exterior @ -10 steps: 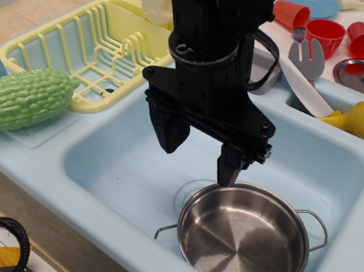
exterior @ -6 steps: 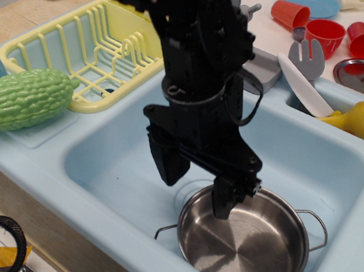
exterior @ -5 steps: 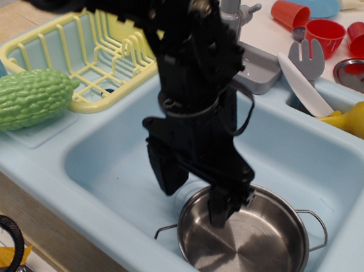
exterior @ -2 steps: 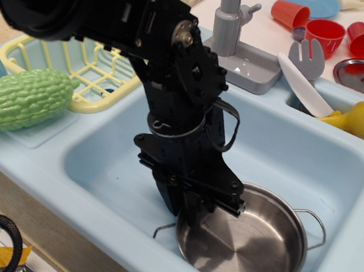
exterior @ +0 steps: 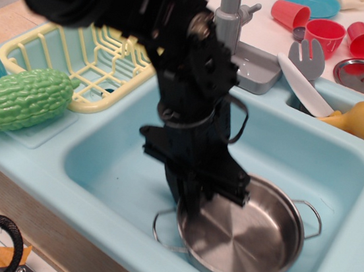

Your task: Put pot or pan from sink into drying rack

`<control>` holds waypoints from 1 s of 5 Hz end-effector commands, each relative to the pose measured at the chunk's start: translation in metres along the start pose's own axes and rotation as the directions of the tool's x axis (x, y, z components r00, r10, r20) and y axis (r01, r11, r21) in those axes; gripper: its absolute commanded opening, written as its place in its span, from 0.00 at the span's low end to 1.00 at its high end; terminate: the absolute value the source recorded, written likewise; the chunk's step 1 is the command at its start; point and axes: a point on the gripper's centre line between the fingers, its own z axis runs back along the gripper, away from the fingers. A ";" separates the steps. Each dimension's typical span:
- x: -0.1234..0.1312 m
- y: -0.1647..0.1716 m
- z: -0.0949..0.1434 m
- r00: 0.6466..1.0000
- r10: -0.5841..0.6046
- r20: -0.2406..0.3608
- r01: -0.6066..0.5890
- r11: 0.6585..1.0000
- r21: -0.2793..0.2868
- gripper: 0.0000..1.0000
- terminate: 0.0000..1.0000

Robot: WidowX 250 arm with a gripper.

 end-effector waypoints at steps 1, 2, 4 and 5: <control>0.035 0.013 0.032 0.998 -0.059 0.029 0.057 0.996 0.067 0.00 0.00; 0.041 0.028 0.051 0.999 -0.041 0.019 0.039 0.993 0.109 0.00 0.00; 0.038 0.062 0.084 0.999 -0.041 0.008 0.039 0.983 0.179 0.00 0.00; 0.040 0.084 0.095 1.000 -0.007 0.006 0.005 0.979 0.202 0.00 0.00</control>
